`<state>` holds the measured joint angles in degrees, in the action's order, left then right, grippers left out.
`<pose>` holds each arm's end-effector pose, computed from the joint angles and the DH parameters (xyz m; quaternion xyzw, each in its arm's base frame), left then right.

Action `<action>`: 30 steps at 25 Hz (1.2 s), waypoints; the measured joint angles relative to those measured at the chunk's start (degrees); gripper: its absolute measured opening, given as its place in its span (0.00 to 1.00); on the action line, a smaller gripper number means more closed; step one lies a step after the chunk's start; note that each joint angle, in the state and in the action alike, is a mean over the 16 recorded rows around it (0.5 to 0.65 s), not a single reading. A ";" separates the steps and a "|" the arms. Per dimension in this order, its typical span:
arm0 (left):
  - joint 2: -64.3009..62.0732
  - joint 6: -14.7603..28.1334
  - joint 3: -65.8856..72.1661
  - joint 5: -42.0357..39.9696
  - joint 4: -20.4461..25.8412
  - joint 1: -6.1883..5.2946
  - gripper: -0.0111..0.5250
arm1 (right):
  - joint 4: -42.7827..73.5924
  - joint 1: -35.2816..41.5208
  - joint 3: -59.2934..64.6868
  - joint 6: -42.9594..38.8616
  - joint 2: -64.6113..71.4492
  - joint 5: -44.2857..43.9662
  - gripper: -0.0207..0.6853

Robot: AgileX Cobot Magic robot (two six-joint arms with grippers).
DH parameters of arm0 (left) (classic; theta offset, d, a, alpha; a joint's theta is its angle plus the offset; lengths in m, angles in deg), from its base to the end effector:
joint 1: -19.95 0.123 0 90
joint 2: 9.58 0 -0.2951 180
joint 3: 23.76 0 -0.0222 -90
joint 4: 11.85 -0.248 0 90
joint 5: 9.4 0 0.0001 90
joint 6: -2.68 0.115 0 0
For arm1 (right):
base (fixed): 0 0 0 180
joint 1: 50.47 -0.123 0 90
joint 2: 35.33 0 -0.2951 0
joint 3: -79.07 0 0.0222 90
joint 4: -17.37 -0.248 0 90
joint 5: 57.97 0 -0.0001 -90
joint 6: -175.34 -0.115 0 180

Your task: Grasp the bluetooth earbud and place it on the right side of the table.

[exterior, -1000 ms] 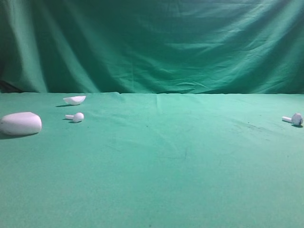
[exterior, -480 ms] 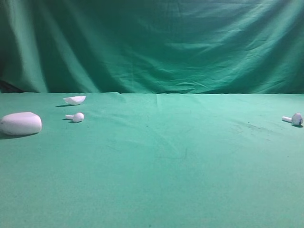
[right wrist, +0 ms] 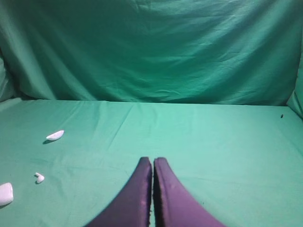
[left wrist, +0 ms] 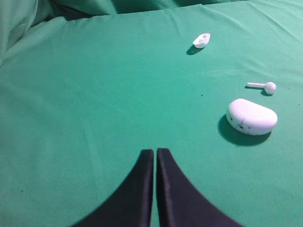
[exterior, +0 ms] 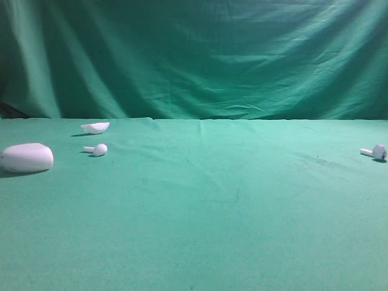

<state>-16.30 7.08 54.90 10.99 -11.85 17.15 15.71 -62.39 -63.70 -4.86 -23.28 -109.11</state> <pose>0.0629 -0.0031 0.1683 0.0501 0.7959 0.0084 0.6034 -0.0026 0.0021 0.3423 -0.0787 0.7643 0.0820 0.6348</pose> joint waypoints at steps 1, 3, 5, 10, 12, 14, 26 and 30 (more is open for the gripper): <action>0.00 0.00 0.00 0.00 0.00 0.00 0.02 | 0.18 0.14 0.28 0.02 -0.01 0.33 0.03; 0.00 0.00 0.00 0.00 0.00 0.00 0.02 | 0.57 0.60 1.20 0.06 -0.06 1.41 0.03; 0.00 0.00 0.00 0.00 0.00 0.00 0.02 | 0.97 1.32 2.81 0.12 -0.18 2.97 0.03; 0.00 0.00 0.00 0.00 0.00 0.00 0.02 | 1.97 3.63 9.88 0.24 -1.19 8.44 0.03; 0.00 0.00 0.00 0.00 0.00 0.00 0.02 | 2.34 4.62 13.79 0.28 -1.82 11.01 0.03; 0.00 0.00 0.00 0.00 0.01 0.00 0.02 | 2.58 5.62 18.11 0.30 -2.45 13.74 0.03; 0.00 0.00 0.00 0.00 0.01 0.00 0.02 | 2.75 7.89 38.87 0.33 -5.05 25.07 0.03; 0.00 0.00 0.00 0.00 0.00 0.00 0.02 | 2.75 7.90 41.10 0.33 -5.05 26.85 0.03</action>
<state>-16.30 7.08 54.90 10.99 -11.85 17.15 18.47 -54.49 -22.61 -4.53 -28.33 -82.26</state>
